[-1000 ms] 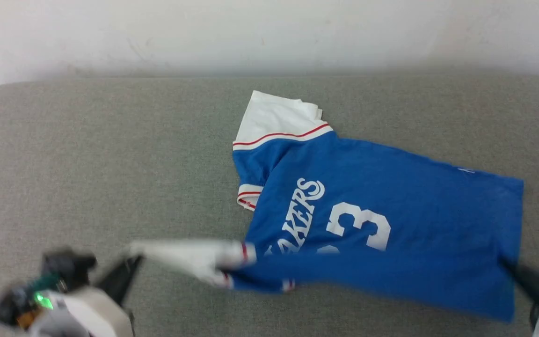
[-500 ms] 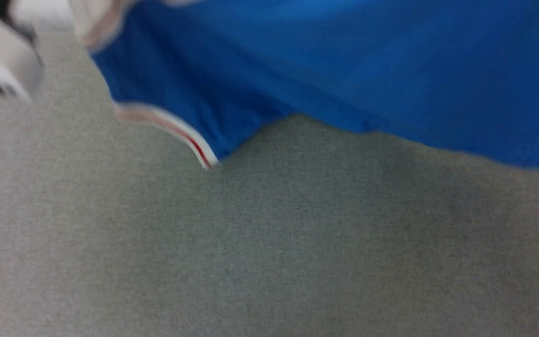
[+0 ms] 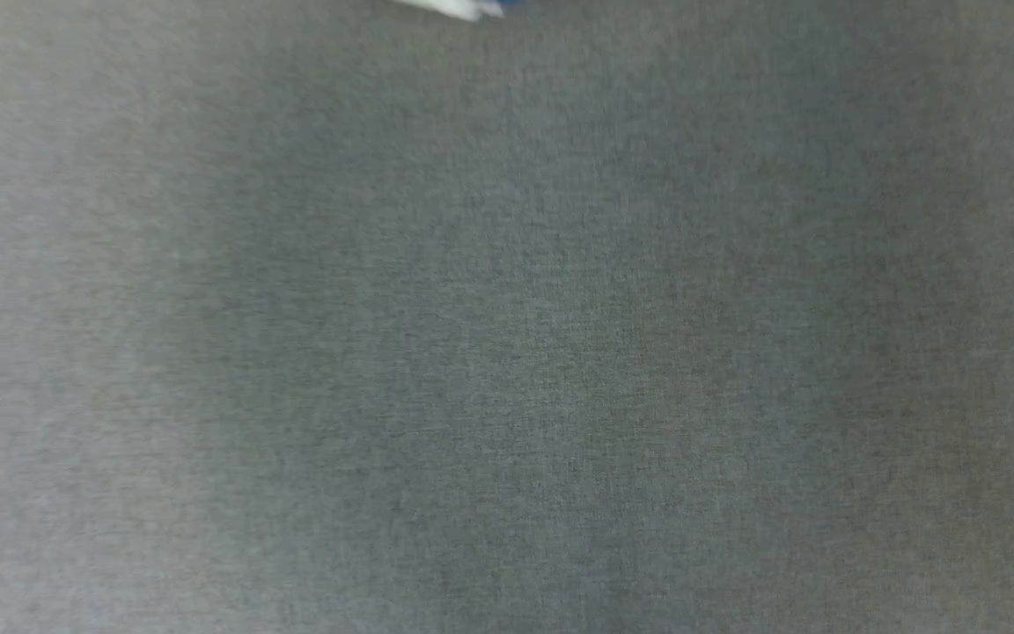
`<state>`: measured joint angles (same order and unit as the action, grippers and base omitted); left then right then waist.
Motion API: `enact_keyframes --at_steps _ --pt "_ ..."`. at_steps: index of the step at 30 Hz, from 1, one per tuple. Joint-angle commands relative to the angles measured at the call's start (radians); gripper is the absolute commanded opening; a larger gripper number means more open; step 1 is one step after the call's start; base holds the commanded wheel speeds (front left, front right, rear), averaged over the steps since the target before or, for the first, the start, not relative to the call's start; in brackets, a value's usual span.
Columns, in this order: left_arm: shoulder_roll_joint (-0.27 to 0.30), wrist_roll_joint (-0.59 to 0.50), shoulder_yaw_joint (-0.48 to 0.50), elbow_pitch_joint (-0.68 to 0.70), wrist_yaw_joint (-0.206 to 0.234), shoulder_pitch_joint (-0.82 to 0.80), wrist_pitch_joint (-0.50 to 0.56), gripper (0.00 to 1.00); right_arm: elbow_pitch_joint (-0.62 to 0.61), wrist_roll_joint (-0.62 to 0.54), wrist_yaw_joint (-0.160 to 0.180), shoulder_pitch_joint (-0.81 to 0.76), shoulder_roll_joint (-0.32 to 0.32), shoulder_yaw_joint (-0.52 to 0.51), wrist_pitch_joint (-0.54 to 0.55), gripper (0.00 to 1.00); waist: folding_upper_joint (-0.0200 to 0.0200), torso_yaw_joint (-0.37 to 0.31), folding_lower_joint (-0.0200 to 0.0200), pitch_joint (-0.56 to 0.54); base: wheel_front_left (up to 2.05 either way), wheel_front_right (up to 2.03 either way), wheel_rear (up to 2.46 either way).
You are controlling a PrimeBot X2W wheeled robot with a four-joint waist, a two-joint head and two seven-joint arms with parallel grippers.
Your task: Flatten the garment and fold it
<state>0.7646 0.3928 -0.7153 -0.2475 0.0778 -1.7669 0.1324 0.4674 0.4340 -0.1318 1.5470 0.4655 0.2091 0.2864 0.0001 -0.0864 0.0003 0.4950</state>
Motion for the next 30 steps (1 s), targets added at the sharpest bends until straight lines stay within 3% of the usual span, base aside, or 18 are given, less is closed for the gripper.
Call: enact_keyframes --at_steps 1,7,16,24,30 --pt "-0.015 -0.016 0.001 -0.028 -0.001 -0.037 -0.018 0.00 0.029 -0.004 0.001 0.025 -0.010 0.008 -0.023 0.00 -0.0001 -0.029 -0.0003 0.065 0.00 0.00 0.00" --pt "-0.066 -0.043 -0.017 -0.118 -0.024 -0.103 -0.097 0.00 0.125 0.008 0.001 0.063 -0.004 0.058 -0.109 0.00 -0.0001 -0.032 -0.0003 0.140 0.00 0.00 0.00" --pt "-0.059 0.014 0.000 -0.144 -0.061 -0.053 -0.215 0.00 0.168 0.086 0.001 0.047 0.066 0.131 -0.198 0.00 -0.0001 -0.013 -0.0003 0.254 0.00 0.00 0.00" --pt "-0.009 0.134 -0.004 0.011 -0.111 0.159 -0.268 0.00 -0.045 0.265 0.001 -0.125 0.215 0.281 -0.236 0.00 -0.0001 0.029 -0.0003 0.224 0.00 0.00 0.00" --pt "0.098 0.241 0.007 0.264 -0.019 0.451 -0.265 0.00 -0.250 0.384 0.001 -0.384 0.340 0.274 -0.251 0.00 -0.0001 0.046 -0.0003 0.144 0.00 0.00 0.00"
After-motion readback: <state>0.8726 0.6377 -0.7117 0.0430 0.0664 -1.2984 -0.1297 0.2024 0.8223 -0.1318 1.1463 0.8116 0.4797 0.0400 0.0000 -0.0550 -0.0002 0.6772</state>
